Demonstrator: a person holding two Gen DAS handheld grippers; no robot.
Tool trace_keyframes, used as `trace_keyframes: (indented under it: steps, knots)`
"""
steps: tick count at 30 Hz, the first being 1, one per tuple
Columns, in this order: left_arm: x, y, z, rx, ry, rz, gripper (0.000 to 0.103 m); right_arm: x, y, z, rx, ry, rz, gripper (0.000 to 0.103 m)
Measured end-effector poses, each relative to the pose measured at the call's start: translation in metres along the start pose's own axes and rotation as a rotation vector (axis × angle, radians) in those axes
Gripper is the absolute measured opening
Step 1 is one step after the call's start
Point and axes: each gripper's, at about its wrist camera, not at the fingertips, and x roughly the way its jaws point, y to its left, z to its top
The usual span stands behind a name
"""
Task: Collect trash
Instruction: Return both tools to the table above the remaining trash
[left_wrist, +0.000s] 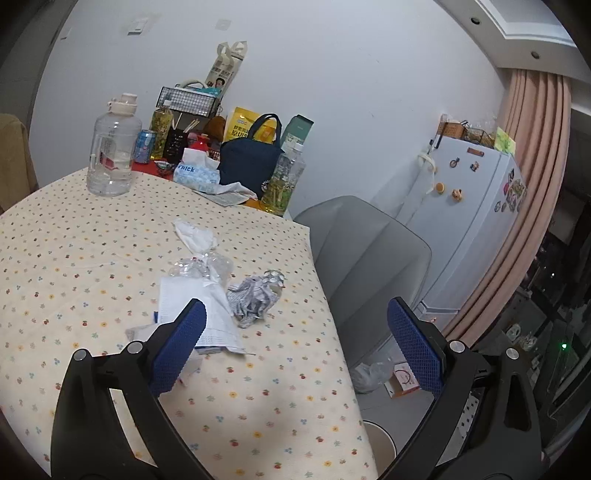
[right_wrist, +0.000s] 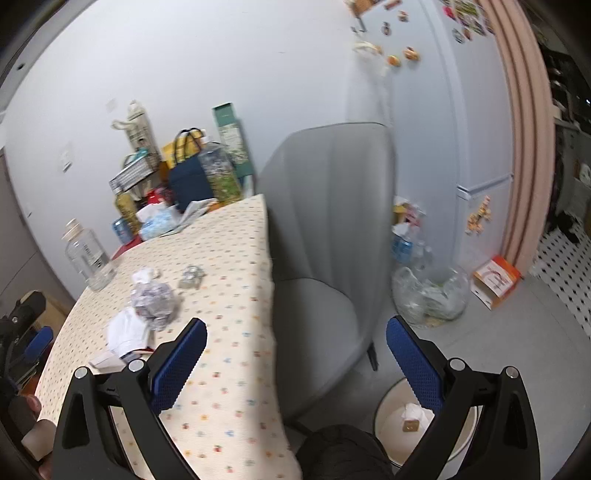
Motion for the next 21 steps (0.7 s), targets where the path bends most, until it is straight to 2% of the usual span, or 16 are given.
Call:
trace_keyframes:
  steps: [2,6,10,13,15,21]
  knots:
    - [-0.001,0.012,0.0,-0.02,0.012,-0.018,0.097,0.0,0.01,-0.002,-0.009,0.0,0.057,0.095]
    - [-0.003,0.031,-0.003,-0.029,0.021,-0.016,0.097,0.003,0.026,-0.01,-0.051,0.007,0.096,0.095]
    - [-0.004,0.047,-0.008,-0.029,0.023,0.025,0.097,0.005,0.036,-0.016,-0.094,0.005,0.129,0.095]
    - [-0.007,0.062,-0.008,-0.035,0.009,0.048,0.097,0.011,0.046,-0.019,-0.123,0.038,0.178,0.095]
    - [-0.007,0.079,-0.009,-0.081,0.026,0.04,0.097,0.015,0.054,-0.021,-0.149,0.057,0.196,0.095]
    - [-0.001,0.112,-0.016,-0.14,0.08,0.107,0.097,0.031,0.077,-0.024,-0.178,0.121,0.25,0.095]
